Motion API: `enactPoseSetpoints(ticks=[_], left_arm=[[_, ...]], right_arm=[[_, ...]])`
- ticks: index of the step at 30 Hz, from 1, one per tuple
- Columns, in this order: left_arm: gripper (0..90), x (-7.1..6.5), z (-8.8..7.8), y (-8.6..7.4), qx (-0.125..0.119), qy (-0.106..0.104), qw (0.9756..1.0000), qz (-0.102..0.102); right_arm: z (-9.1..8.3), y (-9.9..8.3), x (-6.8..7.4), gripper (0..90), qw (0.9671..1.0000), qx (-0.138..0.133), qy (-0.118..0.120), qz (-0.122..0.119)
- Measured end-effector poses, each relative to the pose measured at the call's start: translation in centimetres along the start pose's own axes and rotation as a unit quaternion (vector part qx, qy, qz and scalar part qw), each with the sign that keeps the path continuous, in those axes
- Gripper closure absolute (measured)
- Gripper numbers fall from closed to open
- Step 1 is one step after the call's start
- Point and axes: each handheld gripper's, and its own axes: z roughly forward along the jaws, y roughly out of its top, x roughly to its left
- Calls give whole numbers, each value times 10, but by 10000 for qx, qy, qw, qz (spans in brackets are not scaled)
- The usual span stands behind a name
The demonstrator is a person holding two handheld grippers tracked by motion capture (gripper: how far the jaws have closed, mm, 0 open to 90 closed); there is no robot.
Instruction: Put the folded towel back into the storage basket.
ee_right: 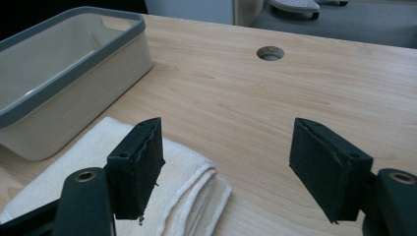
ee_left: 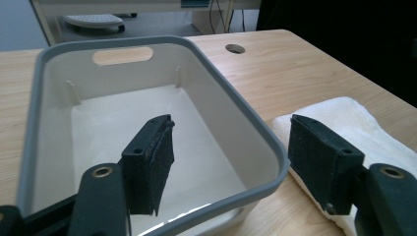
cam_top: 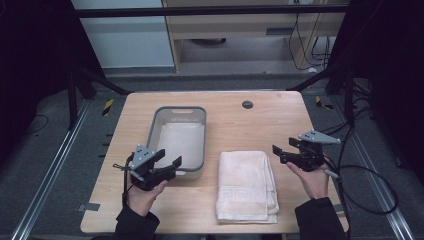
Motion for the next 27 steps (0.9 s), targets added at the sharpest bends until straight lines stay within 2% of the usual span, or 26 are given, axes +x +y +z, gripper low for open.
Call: enactPoseSetpoints(ticks=[4, 11, 15, 22, 27], left_arm=[[332, -11, 6, 0, 24, -107, 9999, 23], [337, -30, 15, -6, 166, -238, 9994, 202], [342, -37, 19, -10, 246, -291, 9989, 267], [344, -52, 27, -20, 433, -417, 9972, 448], [356, -63, 30, -27, 583, -548, 9954, 520]], right_arm=[[1, 0, 1, 296, 10000, 0, 80, 25], [3, -1, 4, 305, 9999, 48, 135, 30], [6, -3, 5, 312, 9998, 112, 160, -9], [9, -5, 9, 331, 9996, 200, 199, -34], [15, -9, 12, 339, 9990, 361, 257, -91]])
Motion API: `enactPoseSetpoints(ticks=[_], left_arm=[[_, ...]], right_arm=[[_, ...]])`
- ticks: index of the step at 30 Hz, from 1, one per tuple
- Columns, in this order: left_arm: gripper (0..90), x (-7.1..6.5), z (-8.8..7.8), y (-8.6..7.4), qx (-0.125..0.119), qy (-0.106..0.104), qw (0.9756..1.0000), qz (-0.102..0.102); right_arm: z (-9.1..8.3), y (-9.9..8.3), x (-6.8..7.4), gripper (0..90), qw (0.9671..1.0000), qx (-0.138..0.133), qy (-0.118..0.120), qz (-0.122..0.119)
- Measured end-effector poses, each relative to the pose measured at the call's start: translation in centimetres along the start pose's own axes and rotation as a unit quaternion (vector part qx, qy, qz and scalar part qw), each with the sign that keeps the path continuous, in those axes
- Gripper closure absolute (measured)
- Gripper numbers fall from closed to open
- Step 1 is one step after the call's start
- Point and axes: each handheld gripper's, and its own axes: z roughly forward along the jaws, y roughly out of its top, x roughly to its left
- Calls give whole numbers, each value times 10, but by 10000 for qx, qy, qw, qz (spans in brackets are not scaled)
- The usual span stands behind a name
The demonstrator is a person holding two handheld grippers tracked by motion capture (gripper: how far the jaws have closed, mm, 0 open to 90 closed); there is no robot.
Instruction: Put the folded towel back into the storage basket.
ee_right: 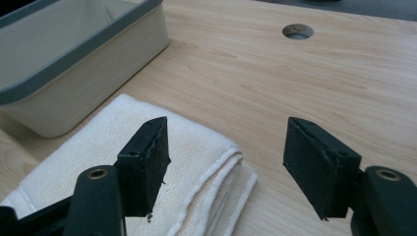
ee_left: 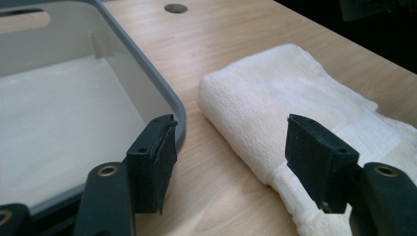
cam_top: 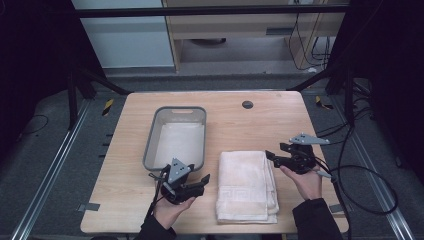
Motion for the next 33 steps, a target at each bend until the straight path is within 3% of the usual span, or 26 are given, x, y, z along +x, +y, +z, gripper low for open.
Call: enactPoseSetpoints(ticks=[11, 17, 28, 33], left_arm=[[362, -14, 16, -11, 319, -100, 9994, 117], [358, -20, 25, -16, 464, -144, 9986, 186], [326, -29, 40, -25, 599, -244, 9975, 268], [316, -35, 48, -31, 764, -332, 9960, 330]], right_arm=[[13, -5, 4, 327, 9997, 224, 37, -64], [21, -13, -2, 321, 9993, 346, 50, 97], [35, -19, 2, 296, 9982, 589, 15, -75], [43, -22, 3, 283, 9970, 765, 50, -91]])
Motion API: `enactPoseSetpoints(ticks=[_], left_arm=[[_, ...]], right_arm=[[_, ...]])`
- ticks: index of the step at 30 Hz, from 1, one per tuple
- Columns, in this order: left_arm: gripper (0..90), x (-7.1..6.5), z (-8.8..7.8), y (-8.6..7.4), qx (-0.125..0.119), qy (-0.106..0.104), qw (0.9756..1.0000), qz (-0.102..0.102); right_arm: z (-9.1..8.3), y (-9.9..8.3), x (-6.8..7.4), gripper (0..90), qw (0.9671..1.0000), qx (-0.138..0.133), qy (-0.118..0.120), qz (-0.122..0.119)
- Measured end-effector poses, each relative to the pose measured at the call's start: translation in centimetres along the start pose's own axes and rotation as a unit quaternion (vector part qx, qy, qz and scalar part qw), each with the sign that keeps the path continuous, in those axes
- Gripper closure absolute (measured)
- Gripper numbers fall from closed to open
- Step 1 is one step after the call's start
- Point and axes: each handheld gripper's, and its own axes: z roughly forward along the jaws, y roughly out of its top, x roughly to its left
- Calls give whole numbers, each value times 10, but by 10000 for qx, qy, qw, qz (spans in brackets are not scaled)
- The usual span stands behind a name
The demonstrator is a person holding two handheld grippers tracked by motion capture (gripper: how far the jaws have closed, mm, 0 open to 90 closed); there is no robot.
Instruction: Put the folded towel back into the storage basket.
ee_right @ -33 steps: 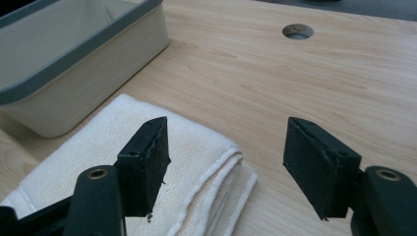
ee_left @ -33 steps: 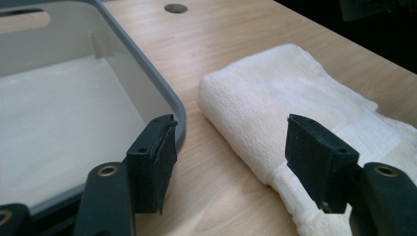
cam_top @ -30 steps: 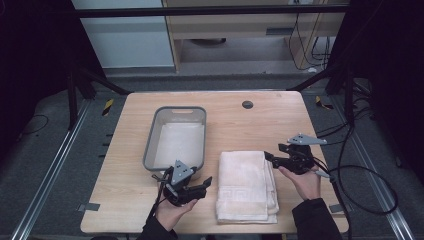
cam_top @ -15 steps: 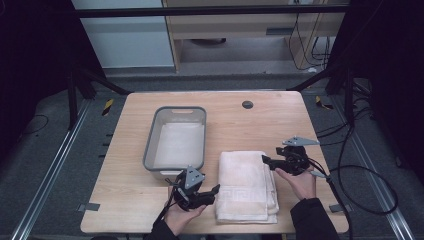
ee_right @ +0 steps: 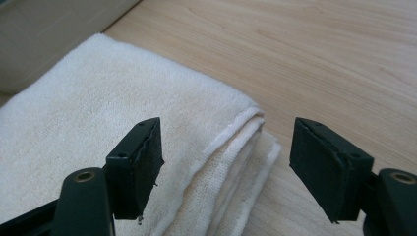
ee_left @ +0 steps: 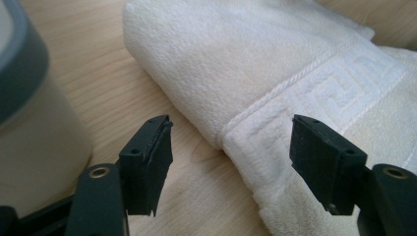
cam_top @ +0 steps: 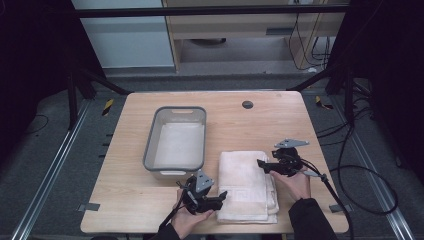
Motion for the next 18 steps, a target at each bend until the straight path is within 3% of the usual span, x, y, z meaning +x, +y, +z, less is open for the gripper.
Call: enactPoseSetpoints(ticks=[6, 10, 18], left_arm=[[295, -2, 11, -4, 218, -68, 9997, 10], [292, -2, 17, -7, 276, -86, 9996, -20], [308, -3, 22, -9, 373, -122, 9992, -115]], right_arm=[[12, -4, 1, 283, 9997, 201, -61, -100], [17, -11, -4, 284, 9996, 216, 60, 187], [24, -13, -4, 294, 9990, 379, 91, 234]])
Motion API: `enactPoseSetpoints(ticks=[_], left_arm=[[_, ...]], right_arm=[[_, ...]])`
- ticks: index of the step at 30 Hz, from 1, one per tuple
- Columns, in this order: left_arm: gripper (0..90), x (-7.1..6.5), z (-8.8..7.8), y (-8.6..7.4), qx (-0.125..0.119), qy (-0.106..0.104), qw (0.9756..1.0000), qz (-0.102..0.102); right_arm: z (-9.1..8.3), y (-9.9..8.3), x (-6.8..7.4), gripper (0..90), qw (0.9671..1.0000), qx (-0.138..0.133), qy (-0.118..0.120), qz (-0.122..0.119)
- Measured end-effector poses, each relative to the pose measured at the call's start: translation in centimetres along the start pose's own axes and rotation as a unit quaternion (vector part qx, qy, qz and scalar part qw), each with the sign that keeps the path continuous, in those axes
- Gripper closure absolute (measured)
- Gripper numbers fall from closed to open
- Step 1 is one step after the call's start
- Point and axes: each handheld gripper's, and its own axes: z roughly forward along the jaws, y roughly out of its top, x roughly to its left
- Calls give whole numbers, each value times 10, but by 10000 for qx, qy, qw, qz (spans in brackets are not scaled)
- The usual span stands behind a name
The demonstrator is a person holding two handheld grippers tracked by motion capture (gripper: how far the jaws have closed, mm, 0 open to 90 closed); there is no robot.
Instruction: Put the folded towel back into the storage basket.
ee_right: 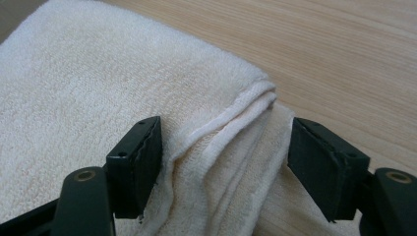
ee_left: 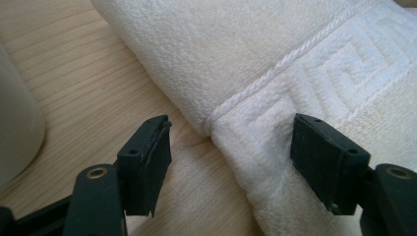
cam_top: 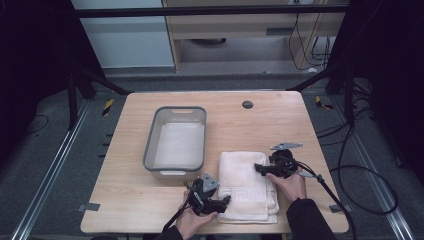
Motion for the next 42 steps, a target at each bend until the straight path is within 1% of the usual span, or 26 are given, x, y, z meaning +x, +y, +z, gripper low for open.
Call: enactPoseSetpoints(ticks=[3, 4, 5, 8, 11, 12, 15, 17, 18, 19, 20, 21, 22, 23, 25, 26, 28, 33, 34, 38, 39, 40, 42], left_arm=[[317, 1, 1, 0, 54, -26, 10000, 0], [318, 1, 2, 1, 113, -62, 9999, -63], [319, 1, 2, 1, 113, -62, 9999, -63], [319, 4, 4, 2, 177, -150, 9995, -213], [326, 4, 5, 2, 208, -170, 9994, -224], [332, 4, 5, 2, 219, -192, 9993, -244], [364, 4, 6, 2, 221, -298, 9989, -298], [412, 4, 6, 3, 237, -386, 9985, -306], [440, 4, 6, 3, 237, -386, 9985, -306], [458, 4, 6, 3, 261, -461, 9981, -323], [472, 4, 6, 3, 268, -486, 9979, -330], [486, 4, 6, 3, 268, -486, 9979, -330], [511, 4, 6, 4, 293, -535, 9975, -364], [531, 5, 6, 4, 298, -601, 9970, -395], [563, 4, 6, 4, 297, -612, 9970, -380], [578, 3, 5, 4, 273, -612, 9972, -340], [595, 3, 5, 4, 267, -632, 9969, -386], [652, 4, 4, 3, 265, -720, 9960, -465], [674, 5, 3, 3, 213, -752, 9955, -528], [708, 5, 1, 3, 187, -766, 9956, -511], [716, 5, 1, 3, 168, -779, 9953, -545], [722, 5, 0, 3, 160, -780, 9955, -518], [730, 5, -2, 3, 115, -810, 9952, -533]], right_arm=[[1, 0, 0, 295, 10000, 8, 37, 41], [2, 0, -1, 296, 10000, 53, 30, 46], [3, -1, -1, 297, 10000, 71, 39, 47], [4, -1, -1, 307, 9998, 118, 95, 106], [5, -1, -2, 328, 9997, 133, 137, 133], [6, -1, -2, 361, 9995, 160, 194, 188], [6, -1, -2, 420, 9991, 178, 286, 270], [6, -2, -2, 477, 9982, 178, 424, 374], [6, -2, -2, 477, 9982, 178, 424, 374], [6, -2, -3, 526, 9971, 190, 553, 496], [6, -2, -4, 546, 9966, 201, 593, 543], [6, -2, -4, 546, 9966, 201, 593, 543], [5, -2, -3, 597, 9960, 214, 632, 597], [4, -1, -3, 615, 9958, 207, 650, 606], [3, -1, -2, 642, 9957, 185, 670, 610], [2, -1, -2, 654, 9957, 169, 677, 614], [1, 0, -2, 667, 9957, 164, 677, 607], [-3, 3, 1, 679, 9965, 98, 623, 546], [-5, 4, 1, 680, 9965, 65, 629, 539], [-10, 6, 3, 684, 9965, -40, 654, 510], [-12, 7, 4, 685, 9965, -72, 656, 504], [-13, 7, 5, 685, 9966, -105, 667, 469], [-18, 9, 7, 687, 9968, -173, 657, 426]])
